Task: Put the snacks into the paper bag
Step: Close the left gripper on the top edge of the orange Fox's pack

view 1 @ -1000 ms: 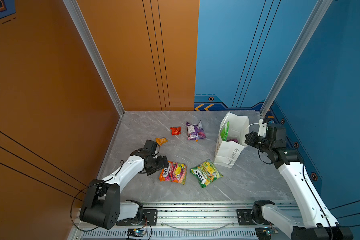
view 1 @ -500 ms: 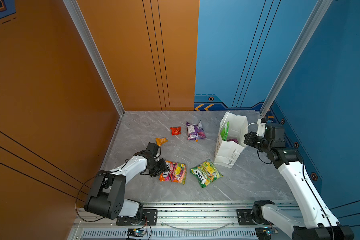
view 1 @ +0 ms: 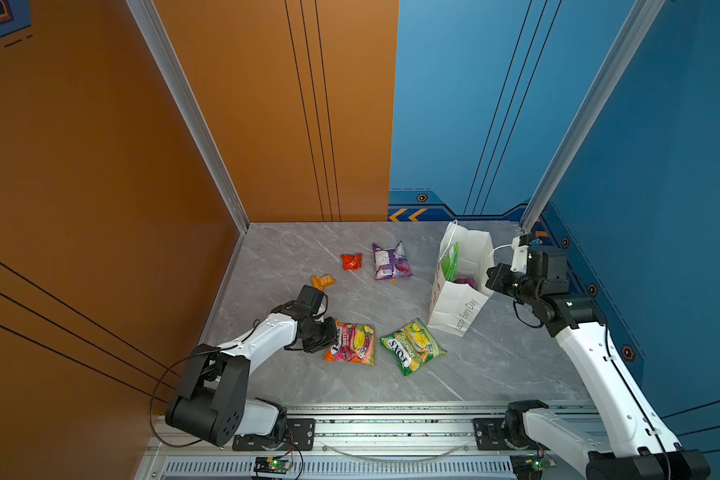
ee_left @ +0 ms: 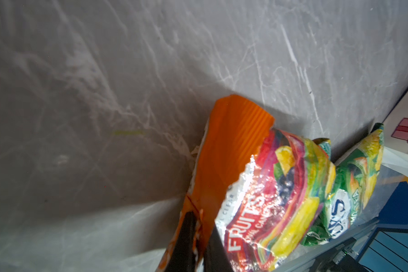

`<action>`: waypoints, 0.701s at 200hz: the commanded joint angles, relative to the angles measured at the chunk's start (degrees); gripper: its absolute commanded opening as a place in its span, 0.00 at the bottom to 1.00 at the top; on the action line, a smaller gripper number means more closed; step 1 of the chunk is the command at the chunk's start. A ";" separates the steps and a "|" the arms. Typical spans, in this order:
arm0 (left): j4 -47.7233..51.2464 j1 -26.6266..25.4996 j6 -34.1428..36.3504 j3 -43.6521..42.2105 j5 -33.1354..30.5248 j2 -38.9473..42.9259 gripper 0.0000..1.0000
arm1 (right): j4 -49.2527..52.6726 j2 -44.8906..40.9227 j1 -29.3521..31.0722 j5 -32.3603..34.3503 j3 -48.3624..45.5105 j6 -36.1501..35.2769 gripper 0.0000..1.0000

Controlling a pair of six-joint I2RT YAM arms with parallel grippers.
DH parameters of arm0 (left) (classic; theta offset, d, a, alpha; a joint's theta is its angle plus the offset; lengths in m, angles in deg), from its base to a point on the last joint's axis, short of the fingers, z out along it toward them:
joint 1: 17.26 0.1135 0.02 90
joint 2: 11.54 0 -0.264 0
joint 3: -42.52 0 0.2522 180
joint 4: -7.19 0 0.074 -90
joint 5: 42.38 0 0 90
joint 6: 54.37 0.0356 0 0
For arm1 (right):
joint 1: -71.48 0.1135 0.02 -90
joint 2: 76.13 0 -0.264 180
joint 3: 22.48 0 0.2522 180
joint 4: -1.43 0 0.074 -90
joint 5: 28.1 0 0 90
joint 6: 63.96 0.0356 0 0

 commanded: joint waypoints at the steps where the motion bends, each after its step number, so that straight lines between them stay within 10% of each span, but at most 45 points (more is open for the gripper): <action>1: 2.39 -1.18 -1.00 0.11 -5.18 3.95 0.00 | 1.75 0.54 0.57 0.91 1.72 -0.98 0.00; 140: 8.83 -3.10 2.37 7.22 -16.25 17.99 0.00 | 4.16 4.08 6.04 3.73 9.42 -1.08 0.00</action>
